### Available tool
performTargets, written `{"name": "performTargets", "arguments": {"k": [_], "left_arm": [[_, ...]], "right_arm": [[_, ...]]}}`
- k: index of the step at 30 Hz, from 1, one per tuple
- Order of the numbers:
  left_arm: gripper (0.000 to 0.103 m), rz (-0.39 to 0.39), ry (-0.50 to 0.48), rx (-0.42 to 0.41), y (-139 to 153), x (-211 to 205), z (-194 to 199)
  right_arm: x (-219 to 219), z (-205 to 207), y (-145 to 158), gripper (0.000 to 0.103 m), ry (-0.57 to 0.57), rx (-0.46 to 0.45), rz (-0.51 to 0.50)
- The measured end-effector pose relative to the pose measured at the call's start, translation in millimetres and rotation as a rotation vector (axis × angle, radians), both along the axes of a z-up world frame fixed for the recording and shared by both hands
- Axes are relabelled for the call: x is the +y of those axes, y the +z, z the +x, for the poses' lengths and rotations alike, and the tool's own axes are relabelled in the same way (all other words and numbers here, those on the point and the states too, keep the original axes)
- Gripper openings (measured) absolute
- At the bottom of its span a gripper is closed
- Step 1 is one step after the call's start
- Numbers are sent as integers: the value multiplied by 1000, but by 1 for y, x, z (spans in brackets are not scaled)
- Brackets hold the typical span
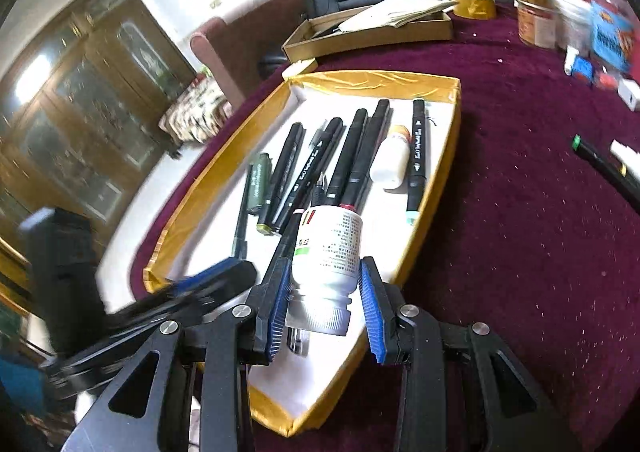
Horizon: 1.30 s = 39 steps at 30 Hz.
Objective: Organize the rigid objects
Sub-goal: 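Carry the bottle and marker over the tray and open both grippers, then grasp a black marker with yellow end with the right gripper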
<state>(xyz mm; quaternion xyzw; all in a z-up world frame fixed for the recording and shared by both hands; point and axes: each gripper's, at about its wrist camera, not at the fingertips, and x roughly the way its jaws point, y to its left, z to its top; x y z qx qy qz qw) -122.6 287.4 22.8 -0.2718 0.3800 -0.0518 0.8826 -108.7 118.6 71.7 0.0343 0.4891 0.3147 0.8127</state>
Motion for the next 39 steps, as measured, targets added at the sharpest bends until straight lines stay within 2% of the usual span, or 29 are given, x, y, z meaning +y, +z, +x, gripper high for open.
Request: {"name": "performTargets", "arguments": {"k": [4,5,7,12,15,19,24,29,34,39], "left_arm": [[49,0,31,-46,11,12,-11],[53,-1,37,-56,14,15,-13],[58,-11,54,-81,20,20,-18],[58,-14,62,-123,31,19,-26],[59,-19,28,-141,38,7,-27],[66,3,-69,-163,50,-27,-27],[67,44,-194,-153,54,-72,-22],[67,69,-290,-109,48,-113,-16],[67,113,-337,-86,48,-140,-19],[67,154,-361,-70,49,-156,-23]], "right_arm": [[8,2,-8,31,-28,-26,-67],[9,3,-10,31,-39,-23,-69],[5,3,-9,33,-45,-19,-43],[-13,-1,3,37,-63,-50,19],[-43,-3,7,47,-116,-80,45],[-108,5,-1,47,-244,-79,42],[-213,17,-15,47,-472,-42,33],[-283,28,-5,47,-622,-94,-12],[-300,46,-2,47,-643,-131,-44],[-287,93,-9,47,-577,-154,-113]]}}
